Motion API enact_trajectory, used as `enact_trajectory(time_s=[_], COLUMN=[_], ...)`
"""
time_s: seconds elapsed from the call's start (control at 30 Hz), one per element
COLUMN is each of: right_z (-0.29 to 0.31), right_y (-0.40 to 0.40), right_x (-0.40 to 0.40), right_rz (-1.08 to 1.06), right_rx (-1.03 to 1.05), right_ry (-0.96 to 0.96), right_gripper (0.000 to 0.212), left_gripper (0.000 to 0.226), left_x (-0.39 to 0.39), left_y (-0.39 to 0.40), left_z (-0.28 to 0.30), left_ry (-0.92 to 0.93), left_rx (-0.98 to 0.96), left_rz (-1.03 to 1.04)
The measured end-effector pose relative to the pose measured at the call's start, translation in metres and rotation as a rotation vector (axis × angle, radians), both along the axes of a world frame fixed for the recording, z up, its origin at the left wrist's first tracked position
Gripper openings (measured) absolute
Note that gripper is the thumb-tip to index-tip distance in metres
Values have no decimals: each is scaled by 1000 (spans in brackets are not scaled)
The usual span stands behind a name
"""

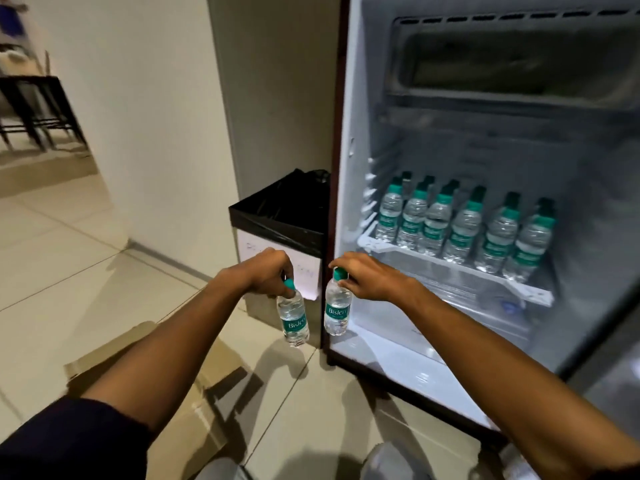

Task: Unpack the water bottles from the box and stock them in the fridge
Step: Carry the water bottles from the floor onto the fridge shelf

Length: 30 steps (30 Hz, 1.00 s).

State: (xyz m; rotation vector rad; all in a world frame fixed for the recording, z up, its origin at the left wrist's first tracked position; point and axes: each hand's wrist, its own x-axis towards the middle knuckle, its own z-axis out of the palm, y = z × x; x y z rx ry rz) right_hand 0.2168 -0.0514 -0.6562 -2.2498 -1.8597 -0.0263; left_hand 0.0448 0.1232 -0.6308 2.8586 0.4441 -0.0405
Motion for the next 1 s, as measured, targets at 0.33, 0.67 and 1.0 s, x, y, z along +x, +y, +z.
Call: enact_trajectory(time_s=[0.33, 0.67, 1.0], right_z=[75, 140, 127], right_y=[-93, -131, -108], right_x=[65, 103, 123], right_rz=[-192, -375, -539], right_rx=[136, 448, 529], right_ry=[-67, -143, 2], right_gripper=[32, 29, 5], left_gripper=[24, 19, 16], left_x=[96, 154, 207], left_y=[-69, -104, -116], left_z=[76, 130, 108], left_ry=[-186, -525, -790], left_rx=[159, 221, 162], left_rz=[-247, -246, -175])
